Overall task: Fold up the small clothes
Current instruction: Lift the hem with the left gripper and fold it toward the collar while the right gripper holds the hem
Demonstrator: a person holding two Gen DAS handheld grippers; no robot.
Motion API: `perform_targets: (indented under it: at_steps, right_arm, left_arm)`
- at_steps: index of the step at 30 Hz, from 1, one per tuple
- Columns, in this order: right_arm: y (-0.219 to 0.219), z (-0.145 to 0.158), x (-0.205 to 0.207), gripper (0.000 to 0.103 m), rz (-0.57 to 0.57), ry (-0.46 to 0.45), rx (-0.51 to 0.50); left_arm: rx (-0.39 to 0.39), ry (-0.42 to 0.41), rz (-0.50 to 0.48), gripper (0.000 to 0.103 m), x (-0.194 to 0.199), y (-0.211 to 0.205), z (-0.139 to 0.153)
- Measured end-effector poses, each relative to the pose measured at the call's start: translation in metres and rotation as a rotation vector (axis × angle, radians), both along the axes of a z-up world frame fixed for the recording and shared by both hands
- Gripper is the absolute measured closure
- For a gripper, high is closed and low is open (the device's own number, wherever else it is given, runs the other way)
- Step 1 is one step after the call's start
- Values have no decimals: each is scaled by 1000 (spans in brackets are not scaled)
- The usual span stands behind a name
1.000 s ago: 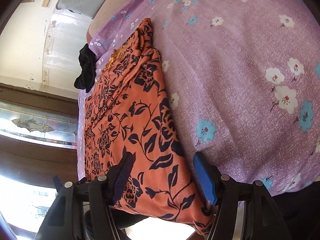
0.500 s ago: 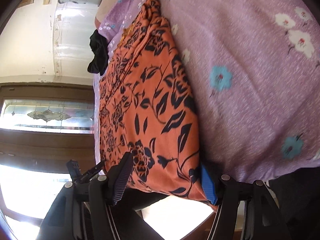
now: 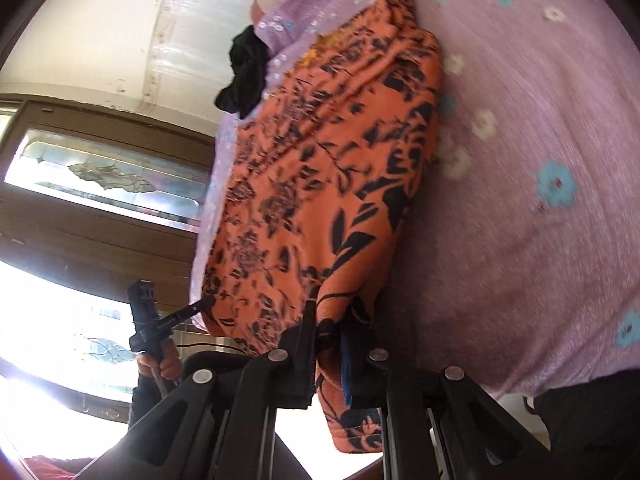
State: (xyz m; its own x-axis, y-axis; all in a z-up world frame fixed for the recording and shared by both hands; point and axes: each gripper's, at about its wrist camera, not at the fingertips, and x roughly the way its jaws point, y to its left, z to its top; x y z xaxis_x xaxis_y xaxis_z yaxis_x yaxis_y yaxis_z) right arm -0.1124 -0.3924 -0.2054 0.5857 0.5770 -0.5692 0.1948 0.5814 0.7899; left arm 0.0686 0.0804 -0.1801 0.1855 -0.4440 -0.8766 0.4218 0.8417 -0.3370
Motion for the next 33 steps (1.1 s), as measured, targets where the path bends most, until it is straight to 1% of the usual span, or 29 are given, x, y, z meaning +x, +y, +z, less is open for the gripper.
perform_targets:
  at_steps: [2, 3, 4, 5, 6, 7, 8, 9, 10, 11, 12, 13, 14, 15, 16, 17, 18, 19, 21, 23, 25, 27, 30, 33]
  right_arm:
    - [-2, -3, 2, 93, -8, 14, 13]
    - [-1, -7, 4, 93, 7, 45, -3]
    - [3, -11, 6, 93, 25, 82, -33]
    - [6, -16, 7, 89, 32, 119, -50]
    - [7, -20, 7, 89, 26, 148, -55]
    - [5, -23, 6, 89, 20, 166, -49]
    - [4, -24, 6, 88, 15, 170, -39]
    - [4, -24, 6, 87, 8, 177, -42]
    - [3, -24, 5, 80, 2, 196, -64]
    - [5, -25, 6, 63, -3, 224, -93]
    - [7, -25, 4, 57, -1, 209, -84]
    - [10, -23, 3, 45, -1, 173, -79]
    - [13, -22, 2, 41, 7, 156, -98]
    - [18, -22, 3, 41, 32, 150, -129]
    - [20, -23, 4, 45, 40, 151, -138]
    - [20, -24, 6, 69, 44, 152, -119]
    - [19, -24, 8, 84, 52, 149, -87]
    - [17, -22, 8, 89, 41, 138, -73]
    - [12, -10, 8, 90, 34, 95, -62]
    - [6, 5, 12, 90, 24, 35, -19]
    - [0, 23, 21, 90, 0, -24, 32]
    - [-13, 39, 31, 90, -31, -78, 60]
    - [-37, 62, 57, 90, -94, -159, 86]
    - [-62, 75, 93, 90, -181, -217, 99]
  left_arm:
    - [-22, -6, 11, 94, 1, 4, 4]
    - [2, -16, 10, 93, 1, 4, 3]
    - [44, -22, -1, 92, 0, 1, -1]
    - [85, -17, -16, 87, -1, -4, -8]
    - [125, -3, -30, 81, -2, -7, -14]
    - [163, 18, -51, 68, -3, -12, -20]
    - [178, 8, -79, 60, -5, -17, -21]
    - [172, -12, -107, 56, -9, -21, -19]
    - [159, -18, -127, 55, -12, -23, -19]
    - [160, -19, -130, 56, -13, -25, -20]
    - [170, -17, -122, 59, -13, -25, -21]
    - [182, -18, -110, 74, -12, -25, -22]
    - [173, -9, -89, 88, -8, -22, -23]
    - [145, 9, -68, 91, -5, -18, -22]
    - [116, 25, -52, 93, -3, -13, -22]
    - [92, 33, -40, 94, -1, -10, -20]
    - [77, 30, -38, 94, -1, -9, -18]
    - [59, 18, -41, 94, -2, -8, -13]
    - [-9, -12, -48, 95, -5, -4, 5]
    - [-72, -39, -44, 95, -3, 1, 24]
    - [-122, -57, -34, 95, 5, 5, 42]
    - [-178, -71, -22, 95, 17, 4, 60]
    - [-229, -93, 0, 95, 50, -4, 86]
    - [-241, -127, 22, 95, 94, -16, 108]
